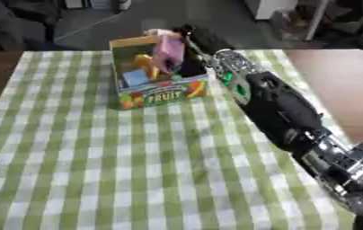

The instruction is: Pick up objects on the table and place them in the box.

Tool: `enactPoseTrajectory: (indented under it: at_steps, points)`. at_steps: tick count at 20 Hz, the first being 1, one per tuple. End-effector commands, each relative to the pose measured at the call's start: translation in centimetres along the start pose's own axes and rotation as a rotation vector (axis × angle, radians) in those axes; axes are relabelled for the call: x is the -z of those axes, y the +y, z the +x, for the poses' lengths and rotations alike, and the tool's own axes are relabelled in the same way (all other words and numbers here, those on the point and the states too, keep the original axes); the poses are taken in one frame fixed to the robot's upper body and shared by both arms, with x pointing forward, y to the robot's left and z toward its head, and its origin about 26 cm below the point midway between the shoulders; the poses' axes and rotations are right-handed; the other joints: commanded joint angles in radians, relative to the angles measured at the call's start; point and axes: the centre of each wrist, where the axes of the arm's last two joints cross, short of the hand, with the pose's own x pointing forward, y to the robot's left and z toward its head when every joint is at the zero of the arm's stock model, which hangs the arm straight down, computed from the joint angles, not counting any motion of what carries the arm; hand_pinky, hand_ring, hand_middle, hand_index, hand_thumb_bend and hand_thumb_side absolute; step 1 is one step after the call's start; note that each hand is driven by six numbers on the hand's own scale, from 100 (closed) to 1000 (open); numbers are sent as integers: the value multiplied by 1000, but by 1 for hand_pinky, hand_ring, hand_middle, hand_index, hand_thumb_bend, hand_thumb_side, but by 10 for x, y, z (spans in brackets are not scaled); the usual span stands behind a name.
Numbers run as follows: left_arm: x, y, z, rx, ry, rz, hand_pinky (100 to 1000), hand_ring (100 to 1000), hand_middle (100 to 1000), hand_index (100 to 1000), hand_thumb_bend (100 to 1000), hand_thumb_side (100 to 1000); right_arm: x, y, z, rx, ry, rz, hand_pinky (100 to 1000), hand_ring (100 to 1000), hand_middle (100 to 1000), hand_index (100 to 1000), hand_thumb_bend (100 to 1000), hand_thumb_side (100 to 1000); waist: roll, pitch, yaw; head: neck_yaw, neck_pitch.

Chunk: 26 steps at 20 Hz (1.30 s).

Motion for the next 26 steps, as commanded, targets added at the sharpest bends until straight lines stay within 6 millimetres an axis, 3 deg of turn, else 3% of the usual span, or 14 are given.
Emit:
enactPoseTrajectory:
  at_steps: [1, 7, 10, 12, 20, 23, 26]
  points:
    - [3, 3, 7, 18, -23, -3, 603, 604, 588, 790, 100, 757, 1, -19, -1, -31, -8, -34, 778, 832, 885, 974, 363, 587, 0, -11, -3, 1, 4]
    - [1, 5, 5, 23, -12, 11, 603, 604, 587, 790, 100, 759, -8, -29, 1, 30, -45, -86, 758, 797, 830, 954, 268, 522, -9, -13, -36, 22, 4]
    - [-1, 8, 3, 30, 1, 24, 604, 604, 587, 790, 100, 764, -24, -43, 5, 134, -107, -138, 729, 747, 765, 899, 116, 319, -18, -17, -74, 48, 4]
    - [-3, 9, 2, 33, 11, 31, 603, 604, 587, 789, 100, 766, -42, -51, 8, 232, -148, -168, 718, 728, 744, 877, 100, 270, -24, -19, -99, 67, 4]
    - [-7, 13, 0, 44, 21, 63, 604, 609, 591, 788, 100, 768, -140, -43, 26, 790, -193, -306, 676, 666, 680, 800, 100, 346, -37, -11, -182, 161, 4]
    - [-8, 13, -1, 40, 20, 74, 603, 612, 593, 788, 100, 770, -162, -30, 29, 913, -147, -364, 670, 660, 675, 781, 100, 367, -37, -9, -202, 189, 4]
    - [-8, 12, -3, 35, 20, 79, 603, 616, 598, 789, 100, 771, -172, -18, 30, 941, -108, -401, 662, 645, 658, 771, 100, 398, -35, -9, -211, 206, 4]
